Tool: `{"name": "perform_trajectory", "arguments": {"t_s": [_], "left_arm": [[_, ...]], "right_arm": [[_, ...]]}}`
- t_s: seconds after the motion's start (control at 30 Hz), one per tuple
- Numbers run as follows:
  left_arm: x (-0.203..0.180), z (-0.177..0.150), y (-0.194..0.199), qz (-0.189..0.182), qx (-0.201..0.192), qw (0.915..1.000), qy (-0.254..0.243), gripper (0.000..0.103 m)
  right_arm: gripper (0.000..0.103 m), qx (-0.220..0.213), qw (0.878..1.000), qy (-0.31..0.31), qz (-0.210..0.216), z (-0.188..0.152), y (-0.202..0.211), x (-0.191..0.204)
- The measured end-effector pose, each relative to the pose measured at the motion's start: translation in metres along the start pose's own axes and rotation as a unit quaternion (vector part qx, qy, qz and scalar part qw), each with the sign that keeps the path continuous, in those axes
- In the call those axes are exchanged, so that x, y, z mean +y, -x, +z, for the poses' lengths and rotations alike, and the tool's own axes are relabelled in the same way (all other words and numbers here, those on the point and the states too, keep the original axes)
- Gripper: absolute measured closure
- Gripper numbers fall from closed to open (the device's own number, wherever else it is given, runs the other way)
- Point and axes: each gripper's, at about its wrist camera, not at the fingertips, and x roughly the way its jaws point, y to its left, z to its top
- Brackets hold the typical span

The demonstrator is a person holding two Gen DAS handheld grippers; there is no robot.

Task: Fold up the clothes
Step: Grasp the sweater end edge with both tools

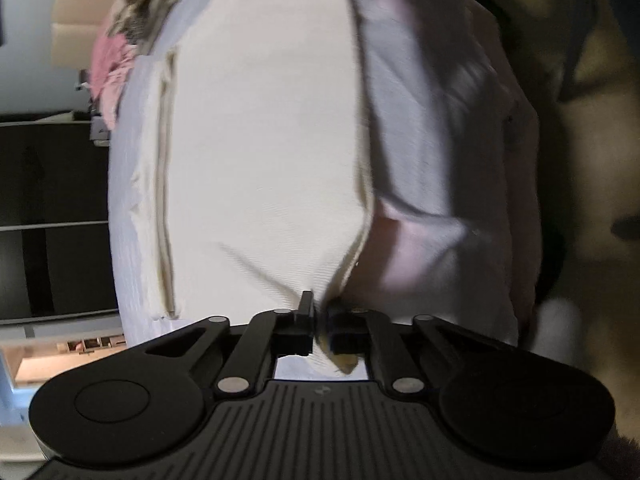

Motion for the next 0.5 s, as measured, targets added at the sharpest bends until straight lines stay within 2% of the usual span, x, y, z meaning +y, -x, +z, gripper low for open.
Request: {"name": "perform_trajectory", "arguments": {"t_s": [0.03, 0.2, 0.33, 0.5], "left_arm": [[0.007, 0.000, 0.003, -0.006, -0.004, 0.9998, 0.016, 0.100], [0.047, -0.005, 0.013, -0.026, -0.009, 0.9956, 0.089, 0.100], [0.081, -0.015, 0.021, -0.041, -0.010, 0.9883, 0.147, 0.101], [0.127, -0.022, 0.024, -0.043, -0.012, 0.9763, 0.212, 0.101]], "right_arm": [[0.096, -0.002, 1.000, -0.009, 0.002, 0.000, 0.001, -0.003], [0.098, -0.022, 0.999, -0.041, -0.001, -0.003, 0.011, -0.029], [0.098, -0.021, 0.998, -0.057, -0.016, -0.010, 0.012, -0.057], [0.099, -0.020, 0.993, -0.110, -0.033, -0.017, 0.011, -0.098]]}}
